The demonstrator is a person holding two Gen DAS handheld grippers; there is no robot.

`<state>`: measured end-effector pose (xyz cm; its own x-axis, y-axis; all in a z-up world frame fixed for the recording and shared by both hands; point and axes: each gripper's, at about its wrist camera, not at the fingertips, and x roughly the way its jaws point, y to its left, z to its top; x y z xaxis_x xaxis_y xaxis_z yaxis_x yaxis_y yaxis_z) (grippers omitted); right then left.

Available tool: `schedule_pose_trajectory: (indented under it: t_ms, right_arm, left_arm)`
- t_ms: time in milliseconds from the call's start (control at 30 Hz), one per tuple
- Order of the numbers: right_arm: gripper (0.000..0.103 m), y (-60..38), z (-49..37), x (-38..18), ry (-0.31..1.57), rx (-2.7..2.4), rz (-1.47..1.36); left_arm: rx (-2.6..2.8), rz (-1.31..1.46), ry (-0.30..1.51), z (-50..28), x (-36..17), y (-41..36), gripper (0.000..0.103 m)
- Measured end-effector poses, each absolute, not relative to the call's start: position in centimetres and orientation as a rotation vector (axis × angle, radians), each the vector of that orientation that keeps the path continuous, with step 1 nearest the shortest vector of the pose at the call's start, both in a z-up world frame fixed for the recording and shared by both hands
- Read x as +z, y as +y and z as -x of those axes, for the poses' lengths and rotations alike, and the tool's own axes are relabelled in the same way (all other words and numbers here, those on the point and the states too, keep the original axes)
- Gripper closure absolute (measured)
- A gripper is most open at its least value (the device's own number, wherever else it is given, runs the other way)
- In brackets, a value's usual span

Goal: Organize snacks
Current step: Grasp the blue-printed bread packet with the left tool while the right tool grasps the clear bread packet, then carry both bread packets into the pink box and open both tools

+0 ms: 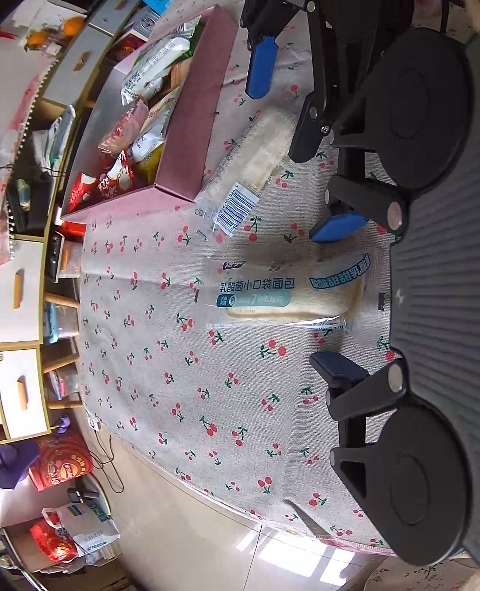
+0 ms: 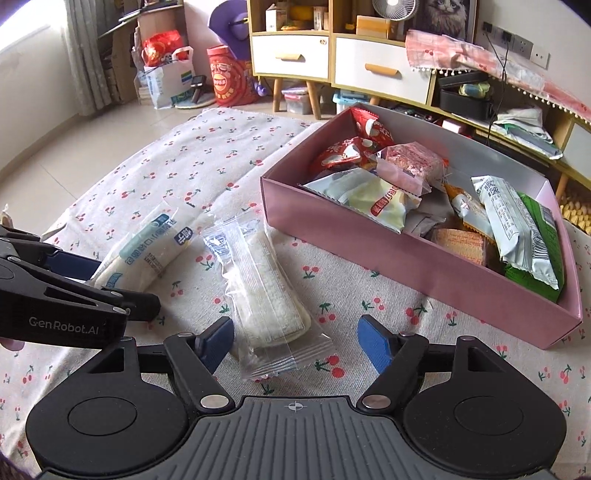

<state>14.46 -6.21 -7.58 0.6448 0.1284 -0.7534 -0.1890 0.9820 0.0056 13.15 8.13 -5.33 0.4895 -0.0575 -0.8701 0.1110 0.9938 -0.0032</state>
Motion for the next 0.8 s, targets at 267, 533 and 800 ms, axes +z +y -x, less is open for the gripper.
schedule_pose_trajectory:
  t_ms: [267, 533, 800]
  right_arm:
    - [0.058, -5.4, -14.4, -7.3, 0.841, 0.225, 0.092]
    - [0.065, -5.5, -13.7, -6.5, 0.912, 0.269, 0.018]
    - [0.066, -7.3, -12.6, -5.2, 0.98, 0.244, -0.087]
  left_arm:
    - [-0.111, -0.053, 1.054, -13.1, -5.1, 8.1, 0.065]
    - [-0.114, 0.066, 1.082, -13.2, -4.6, 9.0, 0.072]
    - [-0.127, 0.143, 1.094, -13.0, -4.0, 9.5, 0.074]
